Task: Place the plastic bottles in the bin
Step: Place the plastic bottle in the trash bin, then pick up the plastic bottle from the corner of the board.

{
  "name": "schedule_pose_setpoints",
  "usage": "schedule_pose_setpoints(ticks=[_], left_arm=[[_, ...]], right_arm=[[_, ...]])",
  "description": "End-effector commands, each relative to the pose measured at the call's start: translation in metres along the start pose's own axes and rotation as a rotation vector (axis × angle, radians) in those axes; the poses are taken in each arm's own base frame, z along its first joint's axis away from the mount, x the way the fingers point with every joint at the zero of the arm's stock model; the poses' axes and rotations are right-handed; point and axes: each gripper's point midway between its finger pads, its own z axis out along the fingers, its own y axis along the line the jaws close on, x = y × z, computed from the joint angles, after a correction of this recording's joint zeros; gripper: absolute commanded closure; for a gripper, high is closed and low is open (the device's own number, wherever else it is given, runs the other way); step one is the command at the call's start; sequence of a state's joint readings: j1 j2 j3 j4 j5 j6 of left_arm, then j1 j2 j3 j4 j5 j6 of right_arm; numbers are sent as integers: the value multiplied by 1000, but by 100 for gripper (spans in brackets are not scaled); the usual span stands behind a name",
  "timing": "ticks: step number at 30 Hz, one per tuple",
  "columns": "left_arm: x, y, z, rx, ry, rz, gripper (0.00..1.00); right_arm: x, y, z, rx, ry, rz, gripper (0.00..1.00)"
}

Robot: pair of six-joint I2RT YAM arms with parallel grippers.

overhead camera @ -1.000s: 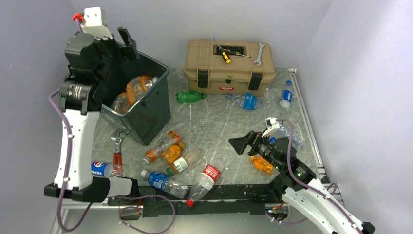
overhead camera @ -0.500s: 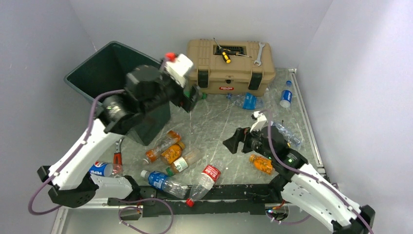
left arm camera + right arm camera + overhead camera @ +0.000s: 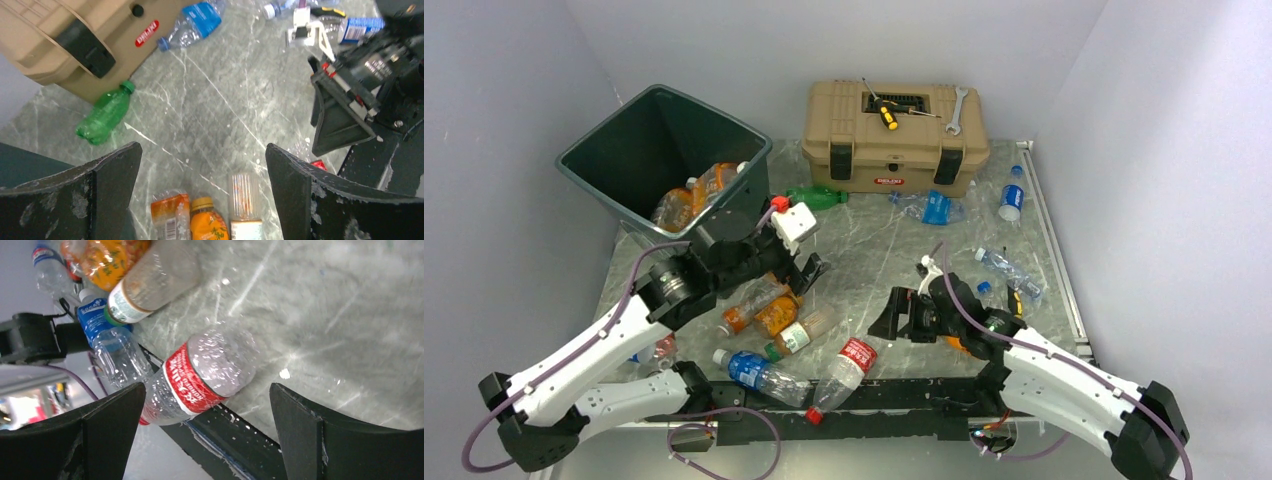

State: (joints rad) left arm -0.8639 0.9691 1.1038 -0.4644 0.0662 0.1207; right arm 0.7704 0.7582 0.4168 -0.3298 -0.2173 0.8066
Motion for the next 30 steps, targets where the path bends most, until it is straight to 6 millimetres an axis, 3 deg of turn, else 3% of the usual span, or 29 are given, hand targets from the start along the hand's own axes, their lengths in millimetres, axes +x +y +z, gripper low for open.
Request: schedule_pose_setpoints(ticks=[1,6,11,18,30], left_arm=[[-27,7,-7,-48,-161,18,1],[-24,10,-11,-81,-211,6,0],[-23,9,-10,-80,-206,-1,1],[-23,14,-12,-120,-212,-14,1],[-14,7,-8,-141,-161,30,1]], right_arm=[[10,-3,12,-16,-18,312,0],[16,-16,21,23,-62,518,1],[21,-6,26,41,-53,518,2],[46,-6,48,116,-2,520,6],[39,-12,63,174,-65,501,24]])
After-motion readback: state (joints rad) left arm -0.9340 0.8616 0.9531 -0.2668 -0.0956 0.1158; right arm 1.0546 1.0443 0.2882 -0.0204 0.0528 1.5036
